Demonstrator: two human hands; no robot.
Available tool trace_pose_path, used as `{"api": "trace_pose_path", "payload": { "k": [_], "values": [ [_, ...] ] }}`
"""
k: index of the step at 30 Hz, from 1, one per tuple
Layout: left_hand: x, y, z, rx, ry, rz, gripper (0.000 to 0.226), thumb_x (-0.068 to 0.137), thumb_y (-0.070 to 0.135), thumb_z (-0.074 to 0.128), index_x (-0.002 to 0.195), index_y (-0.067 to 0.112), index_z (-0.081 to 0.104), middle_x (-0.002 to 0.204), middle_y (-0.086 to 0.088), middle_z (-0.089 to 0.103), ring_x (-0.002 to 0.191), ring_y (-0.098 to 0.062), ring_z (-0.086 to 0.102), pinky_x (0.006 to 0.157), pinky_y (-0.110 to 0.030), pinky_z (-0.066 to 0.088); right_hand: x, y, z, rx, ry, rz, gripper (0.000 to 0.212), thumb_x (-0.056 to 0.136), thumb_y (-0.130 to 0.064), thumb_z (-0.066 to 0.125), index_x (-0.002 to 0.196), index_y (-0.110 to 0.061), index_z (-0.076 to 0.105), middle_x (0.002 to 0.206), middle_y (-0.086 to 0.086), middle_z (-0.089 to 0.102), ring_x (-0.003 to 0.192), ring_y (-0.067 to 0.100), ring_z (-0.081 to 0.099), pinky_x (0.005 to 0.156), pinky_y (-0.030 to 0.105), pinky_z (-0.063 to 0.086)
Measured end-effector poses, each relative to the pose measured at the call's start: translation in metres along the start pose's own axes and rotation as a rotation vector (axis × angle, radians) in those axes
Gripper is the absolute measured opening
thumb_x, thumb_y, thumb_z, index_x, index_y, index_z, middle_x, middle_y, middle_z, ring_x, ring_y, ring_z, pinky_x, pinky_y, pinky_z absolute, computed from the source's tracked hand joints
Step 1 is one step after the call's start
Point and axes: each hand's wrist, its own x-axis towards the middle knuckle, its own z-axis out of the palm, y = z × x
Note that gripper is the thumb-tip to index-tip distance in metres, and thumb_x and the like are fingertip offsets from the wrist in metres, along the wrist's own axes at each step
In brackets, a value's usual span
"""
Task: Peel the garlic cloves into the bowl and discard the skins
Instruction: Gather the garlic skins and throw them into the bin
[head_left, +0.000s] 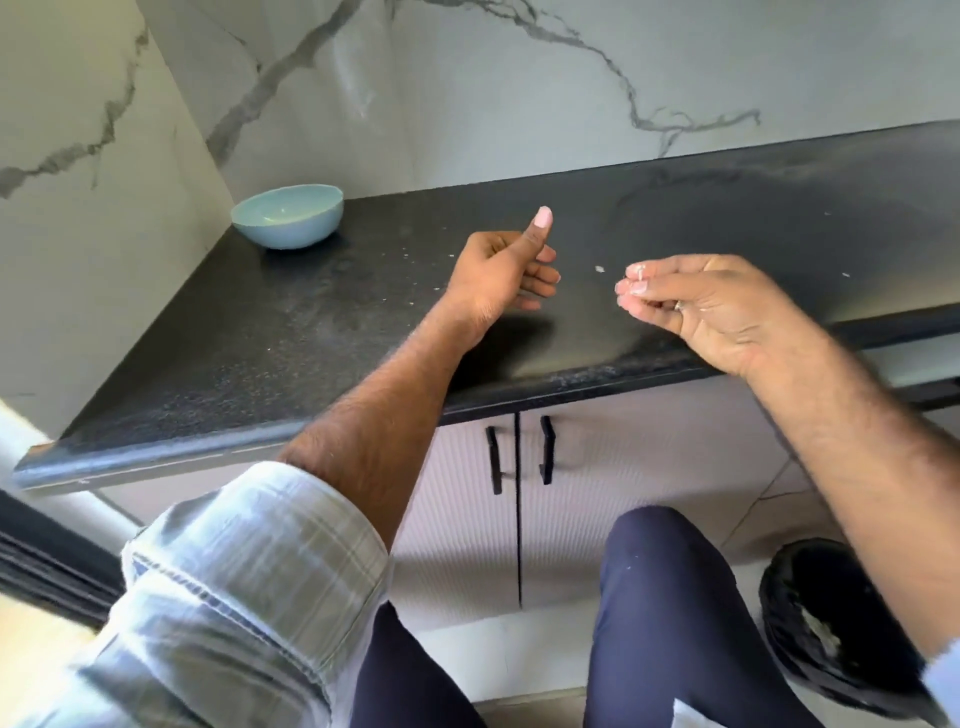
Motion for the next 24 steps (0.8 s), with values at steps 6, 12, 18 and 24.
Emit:
{"api": "trace_pose_path", "payload": {
  "k": [6, 12, 18, 24],
  "values": [
    [-0.008, 0.012, 0.126, -0.043, -0.218, 0.022, 0.061, 0.109, 0.052, 0.054, 0.105, -0.005, 0.075, 0.095, -0.020, 0.080, 0.091, -0.032, 0.081, 0.084, -0.043, 0.066, -0.060, 0.004, -0.103, 0.039, 0.234, -0.055, 0.016, 0.088, 0.012, 0.068, 0.099, 0.001, 0.073, 0.090, 0.015, 0.079, 0.091, 0.027, 0.079, 0.079, 0.026, 0.062],
    [-0.034, -0.002, 0.266, 0.061, -0.482, 0.086, 0.052, 0.110, 0.042, 0.056, 0.102, -0.005, 0.076, 0.093, -0.020, 0.080, 0.089, -0.033, 0.080, 0.084, -0.046, 0.067, -0.136, 0.038, -0.216, 0.033, 0.489, -0.023, 0.016, 0.087, 0.013, 0.070, 0.097, 0.002, 0.074, 0.092, 0.018, 0.079, 0.095, 0.031, 0.078, 0.084, 0.031, 0.063],
    [-0.054, -0.094, 0.381, 0.461, -0.731, 0.129, 0.030, 0.093, 0.046, 0.064, 0.081, 0.022, 0.075, 0.082, -0.004, 0.078, 0.081, -0.026, 0.077, 0.084, -0.051, 0.064, -0.199, 0.134, -0.322, 0.073, 0.647, 0.069, 0.016, 0.087, 0.018, 0.065, 0.095, 0.007, 0.071, 0.086, 0.018, 0.078, 0.086, 0.032, 0.078, 0.086, 0.038, 0.064],
    [-0.058, -0.192, 0.437, 0.703, -0.832, -0.089, 0.015, 0.095, 0.027, 0.076, 0.088, 0.014, 0.073, 0.093, -0.009, 0.078, 0.086, -0.027, 0.078, 0.084, -0.046, 0.067, -0.216, 0.247, -0.410, 0.232, 0.615, 0.335, 0.022, 0.056, -0.008, 0.073, 0.075, 0.002, 0.081, 0.080, 0.025, 0.076, 0.074, 0.034, 0.078, 0.071, 0.041, 0.066]
  ]
}}
